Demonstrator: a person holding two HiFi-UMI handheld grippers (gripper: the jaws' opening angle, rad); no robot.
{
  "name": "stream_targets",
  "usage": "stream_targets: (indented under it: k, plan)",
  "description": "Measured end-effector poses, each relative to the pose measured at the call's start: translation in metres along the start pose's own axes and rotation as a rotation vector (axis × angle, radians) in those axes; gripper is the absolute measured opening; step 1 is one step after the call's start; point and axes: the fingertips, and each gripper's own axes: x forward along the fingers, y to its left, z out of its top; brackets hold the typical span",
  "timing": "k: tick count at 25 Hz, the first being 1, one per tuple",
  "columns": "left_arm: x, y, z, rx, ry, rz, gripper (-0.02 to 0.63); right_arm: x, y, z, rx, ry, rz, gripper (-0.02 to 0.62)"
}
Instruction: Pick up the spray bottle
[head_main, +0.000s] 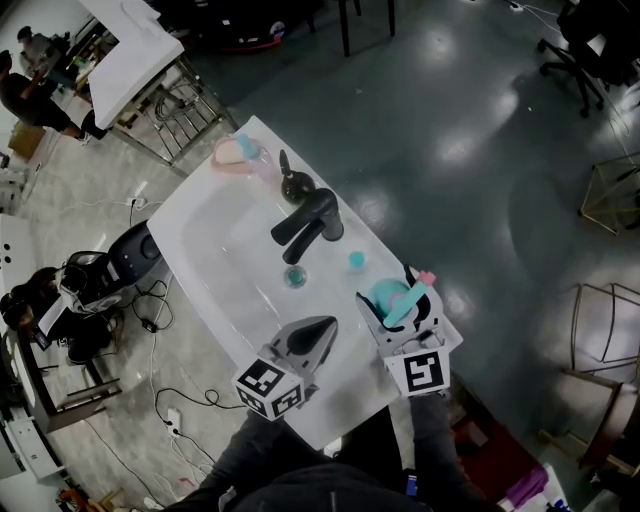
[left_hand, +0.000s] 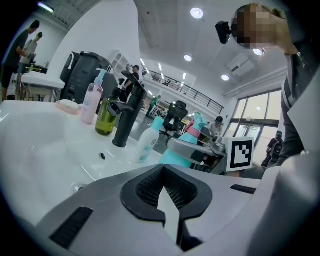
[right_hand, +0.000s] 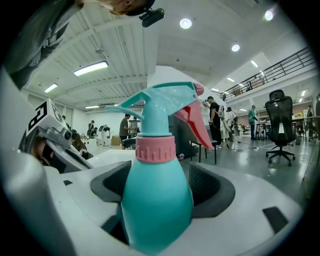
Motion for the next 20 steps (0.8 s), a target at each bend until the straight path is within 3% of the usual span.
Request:
stream_targets:
  k: [20]
  plan:
    - [-0.0048,0.0072,-0.005,0.002,0.029,-0.014,0.006,-0.0003,0.0038,0.0084,-0.004,-0.022,-0.001,0.353]
